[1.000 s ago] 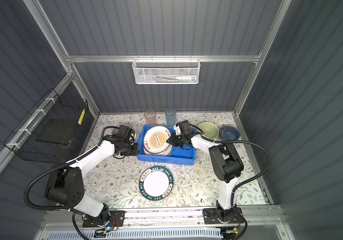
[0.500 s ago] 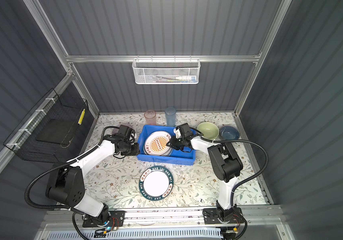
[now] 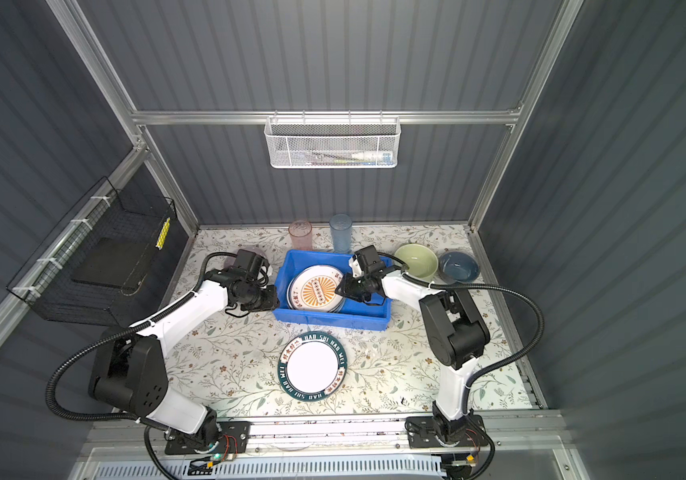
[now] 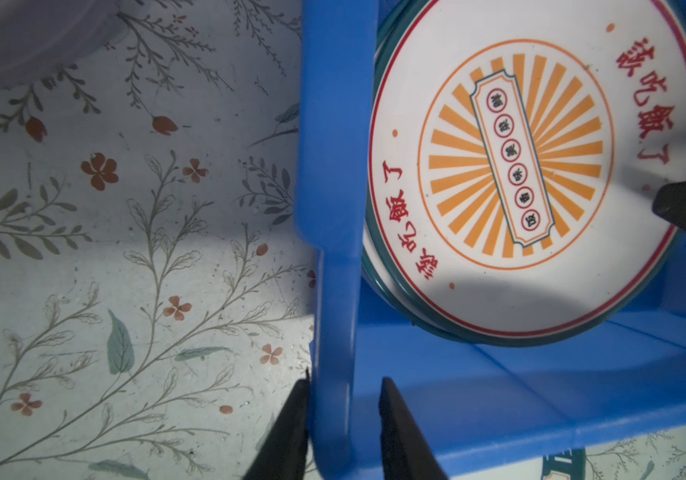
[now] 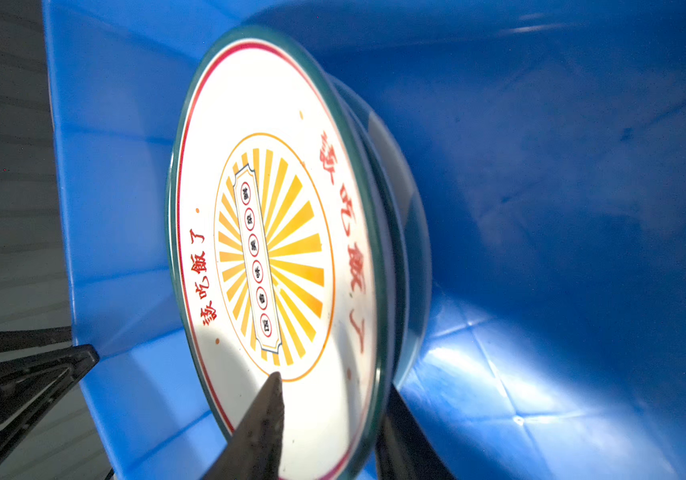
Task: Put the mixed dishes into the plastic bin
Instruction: 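Lower the sunburst plate into the bin and open the right gripper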
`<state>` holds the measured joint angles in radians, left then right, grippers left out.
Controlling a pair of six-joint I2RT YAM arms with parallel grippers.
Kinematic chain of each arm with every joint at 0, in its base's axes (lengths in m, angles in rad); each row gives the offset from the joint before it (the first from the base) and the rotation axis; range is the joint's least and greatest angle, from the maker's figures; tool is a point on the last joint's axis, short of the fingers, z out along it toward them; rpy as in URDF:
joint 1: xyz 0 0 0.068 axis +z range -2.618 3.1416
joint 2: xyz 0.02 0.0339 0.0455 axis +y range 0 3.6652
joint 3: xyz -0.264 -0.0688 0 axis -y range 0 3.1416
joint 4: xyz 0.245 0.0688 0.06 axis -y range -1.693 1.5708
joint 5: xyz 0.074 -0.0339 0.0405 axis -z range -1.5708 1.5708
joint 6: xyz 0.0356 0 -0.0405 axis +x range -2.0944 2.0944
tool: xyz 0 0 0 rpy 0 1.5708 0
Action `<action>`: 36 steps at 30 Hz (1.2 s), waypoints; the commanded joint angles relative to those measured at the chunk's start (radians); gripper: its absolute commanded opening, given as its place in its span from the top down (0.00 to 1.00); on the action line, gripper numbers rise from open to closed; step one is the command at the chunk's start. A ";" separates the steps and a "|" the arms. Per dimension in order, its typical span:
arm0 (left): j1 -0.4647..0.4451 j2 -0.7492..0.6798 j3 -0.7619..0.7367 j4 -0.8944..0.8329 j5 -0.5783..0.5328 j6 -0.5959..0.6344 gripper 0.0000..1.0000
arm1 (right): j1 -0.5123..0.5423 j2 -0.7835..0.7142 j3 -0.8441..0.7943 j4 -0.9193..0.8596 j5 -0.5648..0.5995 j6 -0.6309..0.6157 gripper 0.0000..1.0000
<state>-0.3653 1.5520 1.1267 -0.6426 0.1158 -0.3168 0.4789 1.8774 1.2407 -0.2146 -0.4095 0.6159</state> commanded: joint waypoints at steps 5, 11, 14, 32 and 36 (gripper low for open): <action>0.000 -0.052 -0.004 -0.009 0.063 0.012 0.70 | 0.014 -0.004 0.050 -0.052 0.060 -0.032 0.60; -0.001 -0.059 -0.014 -0.006 0.076 0.004 0.70 | 0.038 0.026 0.100 -0.123 0.177 -0.057 0.56; 0.000 -0.065 -0.021 -0.002 0.082 0.002 0.70 | 0.049 0.038 0.119 -0.153 0.231 -0.071 0.54; 0.000 -0.082 -0.041 0.001 0.086 -0.004 0.70 | 0.084 0.145 0.234 -0.253 0.308 -0.104 0.44; -0.001 -0.079 -0.045 0.007 0.093 0.002 0.70 | 0.104 0.157 0.260 -0.262 0.312 -0.102 0.44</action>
<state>-0.3645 1.4937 1.0973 -0.6418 0.1642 -0.3176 0.5655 2.0289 1.4658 -0.4431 -0.1112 0.5262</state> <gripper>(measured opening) 0.300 0.565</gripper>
